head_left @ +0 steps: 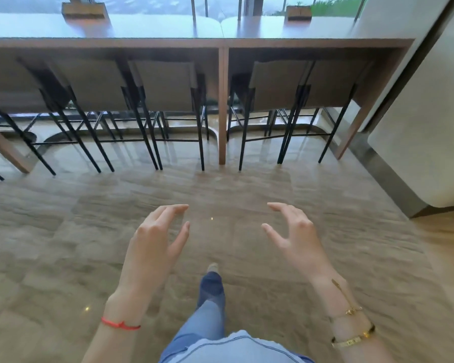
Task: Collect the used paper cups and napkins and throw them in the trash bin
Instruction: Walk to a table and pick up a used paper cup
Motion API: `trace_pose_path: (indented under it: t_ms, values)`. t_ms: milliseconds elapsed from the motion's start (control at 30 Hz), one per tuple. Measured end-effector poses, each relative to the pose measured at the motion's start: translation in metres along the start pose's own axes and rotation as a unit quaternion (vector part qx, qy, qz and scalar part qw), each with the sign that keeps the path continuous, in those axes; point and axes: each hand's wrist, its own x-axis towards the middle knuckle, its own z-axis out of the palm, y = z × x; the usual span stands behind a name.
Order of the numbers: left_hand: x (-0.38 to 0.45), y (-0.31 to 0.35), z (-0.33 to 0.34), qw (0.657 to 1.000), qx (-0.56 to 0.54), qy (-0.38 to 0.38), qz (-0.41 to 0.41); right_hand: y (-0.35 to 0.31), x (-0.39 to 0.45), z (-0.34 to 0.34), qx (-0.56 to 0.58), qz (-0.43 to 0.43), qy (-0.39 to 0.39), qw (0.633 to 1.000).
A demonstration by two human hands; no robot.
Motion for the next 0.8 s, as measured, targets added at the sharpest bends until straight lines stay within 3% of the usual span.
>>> trace_pose_path:
  t_ms: [467, 800]
  values:
    - [0.265, -0.035, 0.048, 0.995, 0.017, -0.064, 0.073, 0.026, 0.22, 0.025, -0.008, 0.051, 0.067, 0.996]
    - [0.384, -0.017, 0.094, 0.976, 0.013, -0.147, 0.159, 0.049, 0.283, 0.013, -0.014, 0.131, 0.112, 0.985]
